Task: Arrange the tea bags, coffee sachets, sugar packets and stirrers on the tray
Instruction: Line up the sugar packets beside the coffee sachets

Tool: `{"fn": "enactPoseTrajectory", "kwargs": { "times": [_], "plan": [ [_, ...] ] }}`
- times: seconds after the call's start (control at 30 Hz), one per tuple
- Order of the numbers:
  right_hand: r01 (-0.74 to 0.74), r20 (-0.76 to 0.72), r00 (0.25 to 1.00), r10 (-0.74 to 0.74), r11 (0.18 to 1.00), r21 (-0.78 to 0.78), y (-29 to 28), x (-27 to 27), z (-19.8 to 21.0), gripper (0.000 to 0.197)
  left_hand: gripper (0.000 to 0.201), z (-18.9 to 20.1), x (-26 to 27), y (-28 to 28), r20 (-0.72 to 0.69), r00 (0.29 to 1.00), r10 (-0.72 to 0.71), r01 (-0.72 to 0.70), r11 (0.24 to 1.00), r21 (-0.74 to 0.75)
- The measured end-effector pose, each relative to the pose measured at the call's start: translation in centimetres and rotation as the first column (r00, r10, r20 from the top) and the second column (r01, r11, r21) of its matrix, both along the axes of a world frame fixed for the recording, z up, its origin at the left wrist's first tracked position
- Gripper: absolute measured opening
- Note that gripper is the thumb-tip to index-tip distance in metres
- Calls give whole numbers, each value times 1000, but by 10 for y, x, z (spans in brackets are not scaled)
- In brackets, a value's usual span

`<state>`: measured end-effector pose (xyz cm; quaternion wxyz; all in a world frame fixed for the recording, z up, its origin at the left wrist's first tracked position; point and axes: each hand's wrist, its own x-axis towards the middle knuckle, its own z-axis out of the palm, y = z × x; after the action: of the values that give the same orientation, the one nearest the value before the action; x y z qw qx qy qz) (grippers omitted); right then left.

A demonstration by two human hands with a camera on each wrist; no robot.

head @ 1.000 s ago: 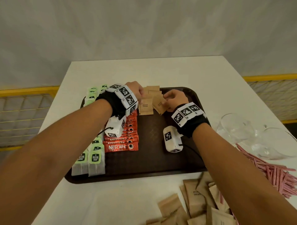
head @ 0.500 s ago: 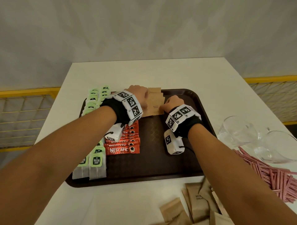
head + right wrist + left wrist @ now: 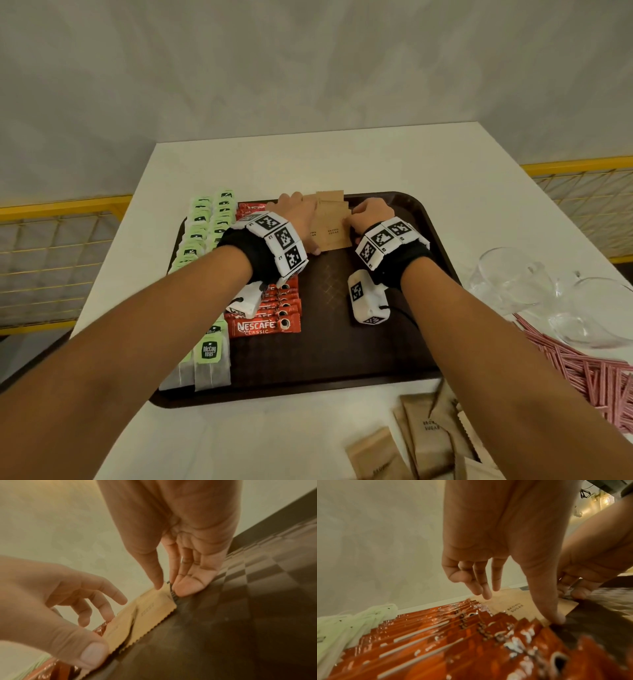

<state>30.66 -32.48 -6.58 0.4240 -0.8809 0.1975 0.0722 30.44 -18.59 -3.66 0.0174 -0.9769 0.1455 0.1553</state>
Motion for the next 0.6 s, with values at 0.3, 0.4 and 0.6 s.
{"fn": "enactPoseTrajectory", "kwargs": {
  "times": [0.3, 0.4, 0.6],
  "plan": [
    [-108, -33, 994, 105, 989, -97, -3, 0, 3, 38, 75, 2, -3, -6, 18, 999, -30, 29, 999, 31],
    [-114, -31, 993, 112, 991, -76, -2, 1, 3, 35, 69, 1, -5, -8, -13, 999, -43, 44, 999, 15],
    [-83, -24, 996, 83, 997, 9, -2, -1, 4, 20, 65, 1, -4, -8, -36, 997, -69, 70, 997, 30]
  ]
}}
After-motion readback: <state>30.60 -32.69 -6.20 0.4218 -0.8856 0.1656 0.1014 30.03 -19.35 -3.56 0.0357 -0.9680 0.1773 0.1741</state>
